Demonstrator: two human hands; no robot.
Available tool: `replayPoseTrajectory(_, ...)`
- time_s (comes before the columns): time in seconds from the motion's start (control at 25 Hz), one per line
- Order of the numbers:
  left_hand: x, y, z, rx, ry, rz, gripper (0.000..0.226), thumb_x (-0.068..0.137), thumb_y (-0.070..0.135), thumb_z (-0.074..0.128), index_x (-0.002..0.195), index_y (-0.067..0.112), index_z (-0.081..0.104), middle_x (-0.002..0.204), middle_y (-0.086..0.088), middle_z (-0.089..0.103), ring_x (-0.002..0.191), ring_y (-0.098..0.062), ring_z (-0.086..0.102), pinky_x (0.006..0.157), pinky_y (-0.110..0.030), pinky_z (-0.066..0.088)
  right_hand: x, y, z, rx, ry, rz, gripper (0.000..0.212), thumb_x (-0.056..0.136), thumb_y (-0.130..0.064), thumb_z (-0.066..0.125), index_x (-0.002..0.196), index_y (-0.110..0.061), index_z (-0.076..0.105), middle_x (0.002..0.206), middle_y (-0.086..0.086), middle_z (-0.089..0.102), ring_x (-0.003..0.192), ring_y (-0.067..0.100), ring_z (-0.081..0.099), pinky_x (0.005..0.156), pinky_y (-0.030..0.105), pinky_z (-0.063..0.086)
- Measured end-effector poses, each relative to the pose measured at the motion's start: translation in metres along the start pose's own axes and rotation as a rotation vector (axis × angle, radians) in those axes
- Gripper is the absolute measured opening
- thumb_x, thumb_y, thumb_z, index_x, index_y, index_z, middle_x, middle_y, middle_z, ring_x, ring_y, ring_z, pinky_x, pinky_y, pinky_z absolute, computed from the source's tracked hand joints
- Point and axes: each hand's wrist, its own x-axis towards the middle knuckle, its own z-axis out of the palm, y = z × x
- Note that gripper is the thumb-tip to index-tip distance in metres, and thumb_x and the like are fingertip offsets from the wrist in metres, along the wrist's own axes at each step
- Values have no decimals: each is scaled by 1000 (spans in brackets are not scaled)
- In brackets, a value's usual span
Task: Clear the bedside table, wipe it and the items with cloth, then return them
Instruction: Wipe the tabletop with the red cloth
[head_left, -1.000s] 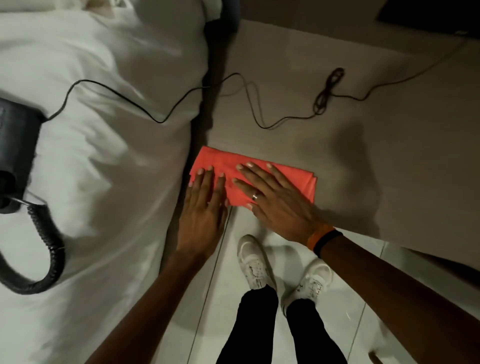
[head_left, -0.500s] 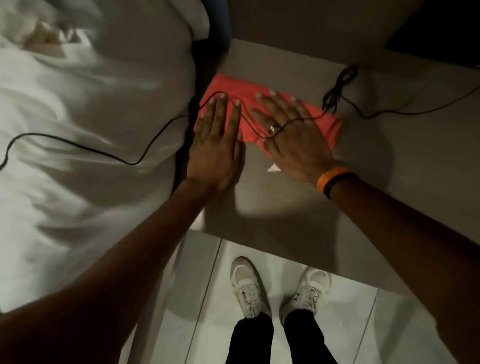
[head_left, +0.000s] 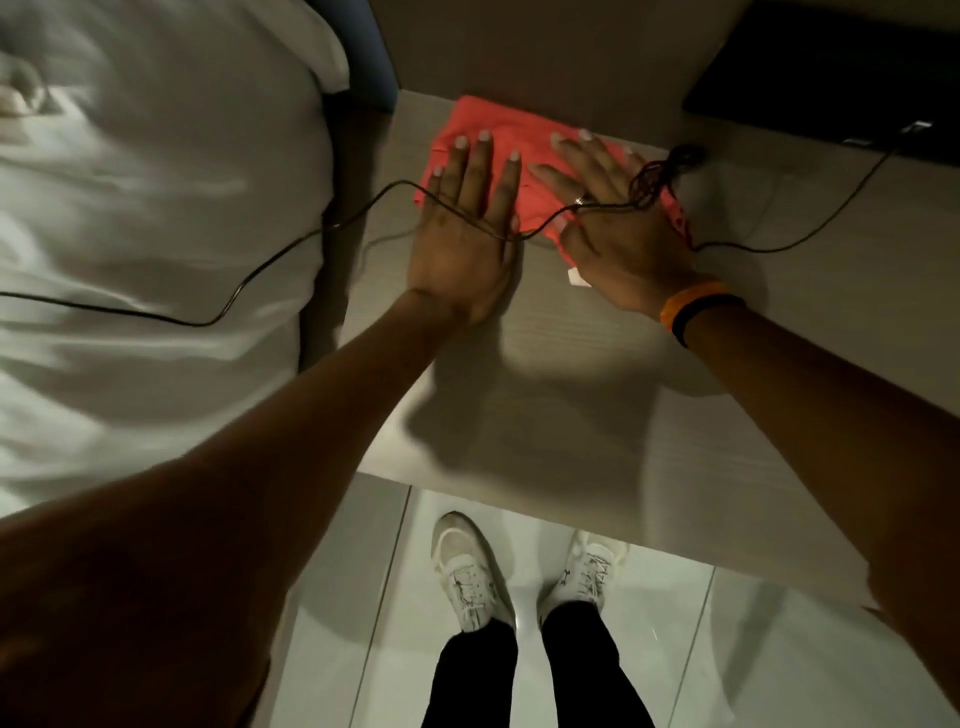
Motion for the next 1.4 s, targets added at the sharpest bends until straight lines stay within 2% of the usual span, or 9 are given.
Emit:
replayPoseTrajectory(0.08, -18, 16, 3, -76, -1, 47, 67, 104, 42, 31, 162, 14, 13, 169, -19, 6, 157, -36, 3, 128, -51, 8, -14, 0, -2, -52, 79, -46, 54, 102, -35, 32, 156, -31, 31, 169, -4, 17, 157, 16, 11, 129, 48, 9)
replayPoseTrajectory(0.2, -74, 27, 16, -104, -4, 107, 64, 106, 36, 37, 162, 13, 15, 169, -20, 7, 157, -36, 3, 128, -52, 10, -73, -12, 19, -145, 39, -31, 59, 101, -36, 37, 158, -36, 21, 171, -1, 13, 159, 21, 9, 128, 52, 12)
replayPoseTrajectory(0.36, -161, 43, 27, -185, -41, 37, 63, 106, 35, 39, 162, 16, 16, 170, -15, 5, 158, -32, 0, 128, -52, 12, -140, -38, 46, -158, 34, -123, 65, 100, -40, 41, 160, -37, 16, 172, -2, 8, 159, 21, 3, 126, 54, 15)
replayPoseTrajectory(0.52, -239, 59, 32, -50, -154, 29, 65, 108, 39, 33, 163, 17, 7, 170, -18, 0, 158, -34, -3, 126, -53, 11, -197, -56, 63, -121, 6, -241, 61, 103, -37, 37, 160, -37, 15, 172, -3, 6, 159, 21, 4, 128, 53, 11)
replayPoseTrajectory(0.64, -264, 75, 32, -9, -180, 46, 65, 106, 36, 43, 161, 11, 18, 168, -23, 8, 157, -39, 3, 124, -58, 20, -225, -55, 65, -101, -25, -262, 57, 105, -36, 32, 160, -37, 16, 172, -2, 5, 159, 21, 4, 127, 52, 13)
replayPoseTrajectory(0.76, -258, 91, 27, 2, -175, 70, 60, 105, 37, 41, 158, 9, 30, 165, -26, 20, 154, -43, 14, 122, -56, 25, -232, -37, 56, -129, -58, -310, 54, 107, -38, 31, 160, -38, 16, 172, -1, 6, 159, 21, 4, 126, 53, 17)
replayPoseTrajectory(1.0, -195, 120, 12, 37, -212, 83, 57, 105, 39, 33, 152, 9, 43, 155, -33, 36, 139, -52, 40, 101, -56, 50, -197, 32, 28, -222, -32, -384, 53, 105, -40, 30, 158, -40, 22, 171, -2, 13, 159, 21, 10, 127, 52, 18)
replayPoseTrajectory(1.16, -115, 145, 2, 32, -212, 34, 67, 100, 45, 20, 154, 10, 39, 156, -33, 34, 139, -51, 39, 104, -54, 47, -151, 81, 3, -293, 15, -327, 61, 100, -34, 39, 158, -36, 22, 171, -1, 14, 159, 21, 11, 127, 49, 17)
replayPoseTrajectory(1.4, -23, 156, 6, 100, -179, 21, 66, 105, 51, 28, 161, 17, 20, 165, -26, 16, 150, -48, 19, 120, -55, 26, -91, 124, -27, -230, 65, -210, 57, 101, -33, 34, 157, -34, 26, 169, -2, 21, 156, 22, 22, 127, 47, 19)
